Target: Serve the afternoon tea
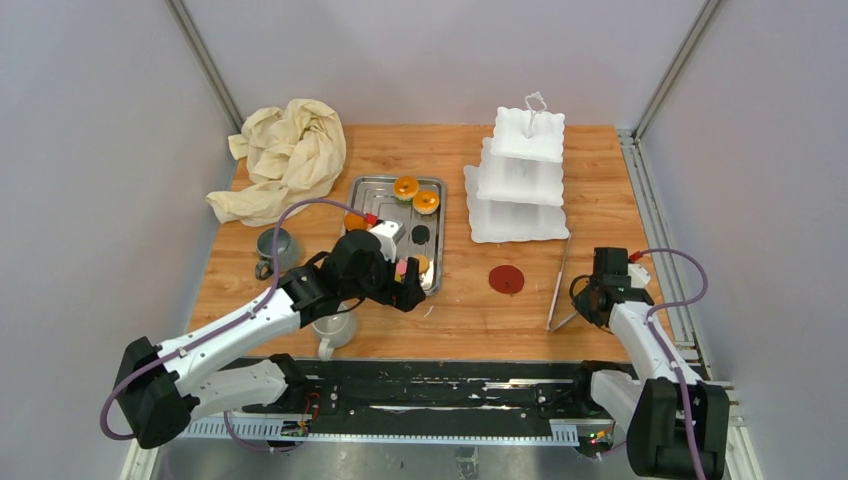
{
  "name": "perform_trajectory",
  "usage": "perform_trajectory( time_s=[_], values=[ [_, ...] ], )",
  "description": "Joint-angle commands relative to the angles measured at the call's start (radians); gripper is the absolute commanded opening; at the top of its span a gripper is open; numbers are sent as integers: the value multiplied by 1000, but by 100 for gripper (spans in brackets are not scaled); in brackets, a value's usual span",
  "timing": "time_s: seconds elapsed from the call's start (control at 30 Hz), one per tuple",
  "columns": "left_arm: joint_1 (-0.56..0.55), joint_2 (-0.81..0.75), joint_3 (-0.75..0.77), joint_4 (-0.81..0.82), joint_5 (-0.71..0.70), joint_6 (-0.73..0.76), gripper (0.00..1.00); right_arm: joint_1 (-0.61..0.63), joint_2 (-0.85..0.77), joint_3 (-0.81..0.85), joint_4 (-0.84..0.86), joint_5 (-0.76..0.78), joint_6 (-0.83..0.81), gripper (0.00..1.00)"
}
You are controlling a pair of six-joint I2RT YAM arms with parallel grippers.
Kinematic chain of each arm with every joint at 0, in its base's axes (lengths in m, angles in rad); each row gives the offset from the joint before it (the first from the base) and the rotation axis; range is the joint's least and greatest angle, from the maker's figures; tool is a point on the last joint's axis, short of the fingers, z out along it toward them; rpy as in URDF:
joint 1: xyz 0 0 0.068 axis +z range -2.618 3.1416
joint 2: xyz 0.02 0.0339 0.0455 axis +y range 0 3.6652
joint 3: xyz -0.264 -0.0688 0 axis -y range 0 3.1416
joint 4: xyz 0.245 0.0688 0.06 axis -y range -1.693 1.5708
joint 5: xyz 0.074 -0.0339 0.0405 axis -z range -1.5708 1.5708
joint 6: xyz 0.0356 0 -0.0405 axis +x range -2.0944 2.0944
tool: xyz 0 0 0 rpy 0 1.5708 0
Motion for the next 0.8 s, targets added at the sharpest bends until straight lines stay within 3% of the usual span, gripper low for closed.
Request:
perform_trajectory(
  time_s=[0.0, 0.3, 0.6, 0.77],
  values=[
    [2, -9, 46, 15, 25, 7, 98, -21, -40, 12, -49, 25, -30, 3],
    [1, -48, 77, 20, 64, 46, 98, -21, -199, 93, -188, 93, -84, 1],
    [2, -104, 51, 103, -20, 25, 98, -21, -346, 97, -154, 10, -225, 0],
    [2, -142, 6, 155, -49, 16, 98, -21, -363, 88, -140, 71, -249, 1]
  ],
)
